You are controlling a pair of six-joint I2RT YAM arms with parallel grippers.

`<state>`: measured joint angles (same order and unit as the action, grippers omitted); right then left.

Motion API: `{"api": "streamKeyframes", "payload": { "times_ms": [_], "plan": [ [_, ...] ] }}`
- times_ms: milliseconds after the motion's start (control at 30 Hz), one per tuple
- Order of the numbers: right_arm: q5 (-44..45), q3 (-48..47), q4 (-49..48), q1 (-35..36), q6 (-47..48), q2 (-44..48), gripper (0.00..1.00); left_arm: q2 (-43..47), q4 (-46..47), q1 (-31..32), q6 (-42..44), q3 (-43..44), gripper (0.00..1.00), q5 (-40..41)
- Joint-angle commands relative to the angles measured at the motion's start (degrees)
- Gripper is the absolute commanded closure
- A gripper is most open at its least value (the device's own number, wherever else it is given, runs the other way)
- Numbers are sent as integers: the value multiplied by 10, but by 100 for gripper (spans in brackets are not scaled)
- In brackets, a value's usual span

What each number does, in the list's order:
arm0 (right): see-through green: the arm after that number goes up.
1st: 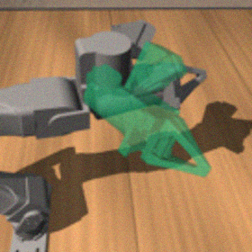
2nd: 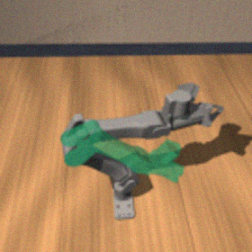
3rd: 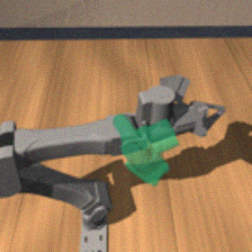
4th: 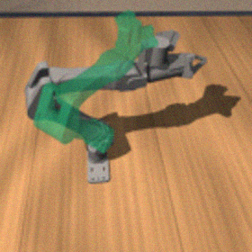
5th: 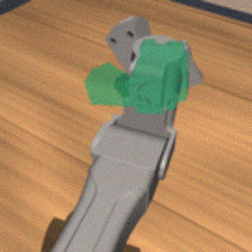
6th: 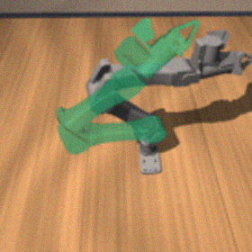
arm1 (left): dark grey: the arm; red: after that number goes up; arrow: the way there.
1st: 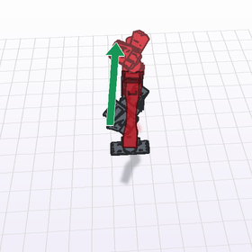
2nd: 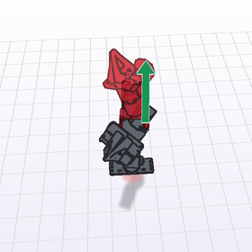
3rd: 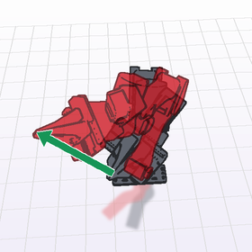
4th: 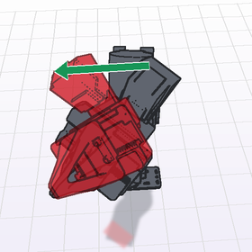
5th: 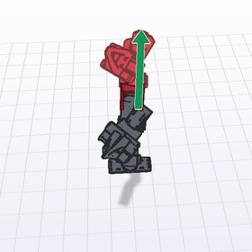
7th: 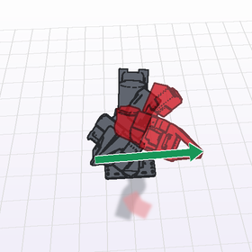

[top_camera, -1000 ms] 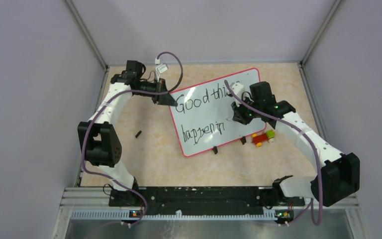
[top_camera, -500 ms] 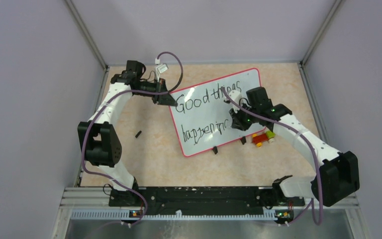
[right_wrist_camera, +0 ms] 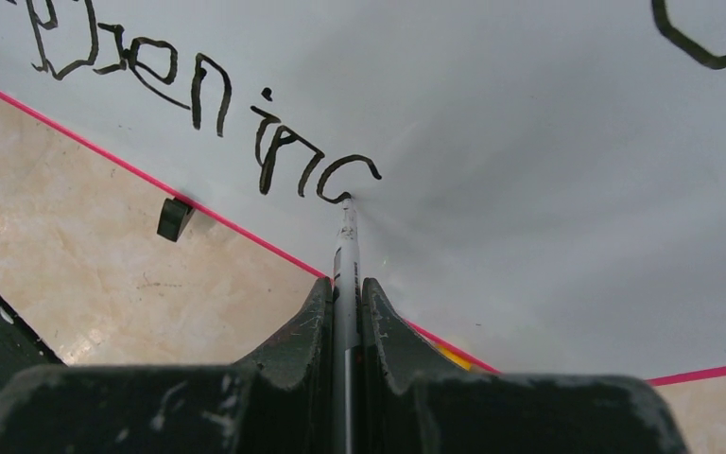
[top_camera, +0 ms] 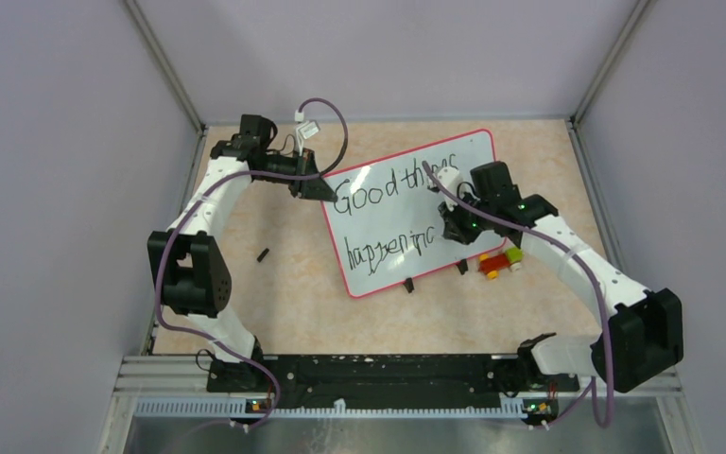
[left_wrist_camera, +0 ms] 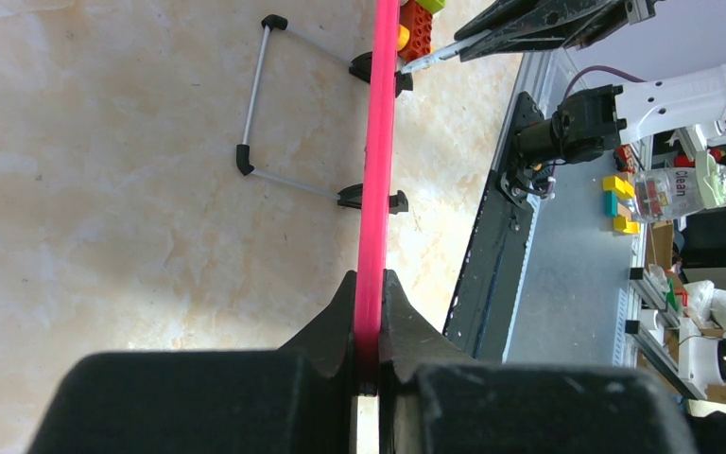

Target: Write a sentence on the whiteboard

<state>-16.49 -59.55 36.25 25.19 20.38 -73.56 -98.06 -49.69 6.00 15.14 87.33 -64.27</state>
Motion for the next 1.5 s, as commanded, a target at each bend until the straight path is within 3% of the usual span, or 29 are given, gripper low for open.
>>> {"api": "streamKeyframes", "payload": {
  "times_ms": [0, 333, 1033, 1467],
  "plan": [
    [25, -44, -44, -8, 4, 3, 100, -6, 40, -1, 32, 25, 100, 52],
    [33, -54, -40, -9, 10, -4, 100, -9, 40, -1, 33, 25, 100, 52],
    [-1, 60, -36, 10, 6, 16, 100, -10, 39, -1, 32, 24, 100, 52],
    [-6, 4, -46, 54, -17, -9, 100, -6, 40, -1, 34, 24, 100, 52]
  ]
}}
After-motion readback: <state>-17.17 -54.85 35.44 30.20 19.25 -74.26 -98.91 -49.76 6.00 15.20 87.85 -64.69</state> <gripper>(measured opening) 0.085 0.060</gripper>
